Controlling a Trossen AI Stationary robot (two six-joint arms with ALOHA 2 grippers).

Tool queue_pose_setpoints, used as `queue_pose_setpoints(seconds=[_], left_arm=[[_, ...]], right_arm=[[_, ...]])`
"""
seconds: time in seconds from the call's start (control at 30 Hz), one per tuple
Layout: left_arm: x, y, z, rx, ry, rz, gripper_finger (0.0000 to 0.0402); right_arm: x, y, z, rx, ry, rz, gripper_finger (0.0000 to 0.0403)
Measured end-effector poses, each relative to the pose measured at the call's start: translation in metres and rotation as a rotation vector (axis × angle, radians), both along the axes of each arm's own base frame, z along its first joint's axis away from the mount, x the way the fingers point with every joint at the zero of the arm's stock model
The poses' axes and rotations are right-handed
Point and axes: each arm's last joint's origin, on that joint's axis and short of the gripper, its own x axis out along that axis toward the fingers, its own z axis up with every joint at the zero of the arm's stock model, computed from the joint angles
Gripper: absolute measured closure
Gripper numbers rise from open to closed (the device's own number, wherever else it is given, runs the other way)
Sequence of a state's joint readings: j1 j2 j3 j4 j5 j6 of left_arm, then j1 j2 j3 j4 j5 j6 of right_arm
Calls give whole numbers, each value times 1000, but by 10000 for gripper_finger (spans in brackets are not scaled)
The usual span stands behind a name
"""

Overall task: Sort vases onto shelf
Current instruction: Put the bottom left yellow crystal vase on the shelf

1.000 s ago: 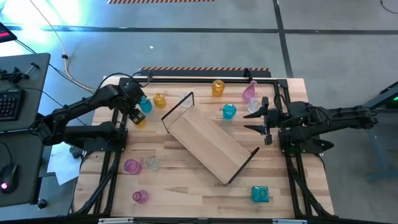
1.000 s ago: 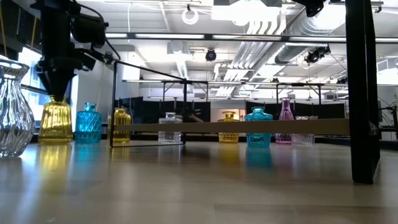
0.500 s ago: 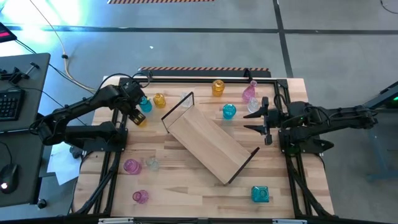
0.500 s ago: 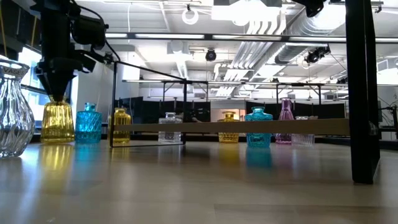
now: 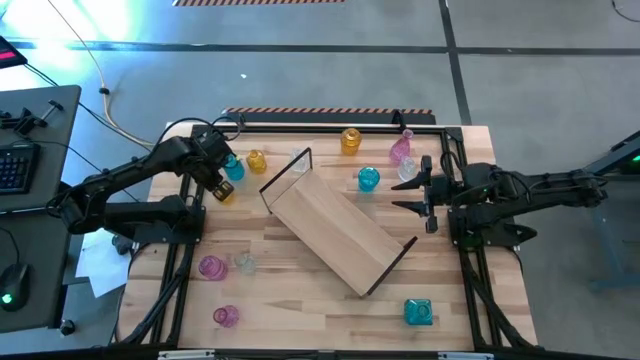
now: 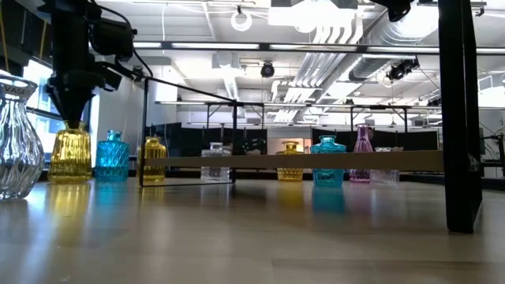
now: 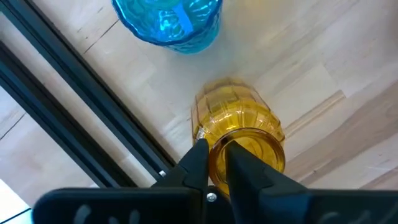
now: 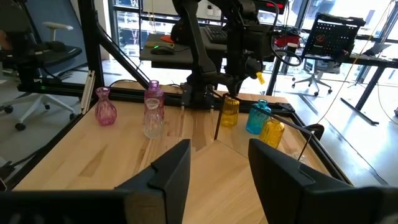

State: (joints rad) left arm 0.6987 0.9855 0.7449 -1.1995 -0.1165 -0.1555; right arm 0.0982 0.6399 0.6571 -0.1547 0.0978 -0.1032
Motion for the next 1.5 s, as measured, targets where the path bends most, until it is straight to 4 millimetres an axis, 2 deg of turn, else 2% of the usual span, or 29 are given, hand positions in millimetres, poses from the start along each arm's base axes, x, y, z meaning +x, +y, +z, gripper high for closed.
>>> queue_pose_setpoints(seconds=[0.3,0.57,0.87,1.23,1.5], left_arm=[[-3,-2,17,35,-51,15,390],[-8,-8,42,69,-119,26,391],[-15,-26,81,82,-240,18,392],[-22,-41,144,210,-438,-31,392],[-15,-47,169,251,-636,-144,392]], right_arm=[[0,0,0,0,0,0,247],[0,0,0,0,0,0,247],[0,0,0,2,0,0,247],[0,0,0,25,0,-3,247],[0,0,-1,35,5,-5,247]])
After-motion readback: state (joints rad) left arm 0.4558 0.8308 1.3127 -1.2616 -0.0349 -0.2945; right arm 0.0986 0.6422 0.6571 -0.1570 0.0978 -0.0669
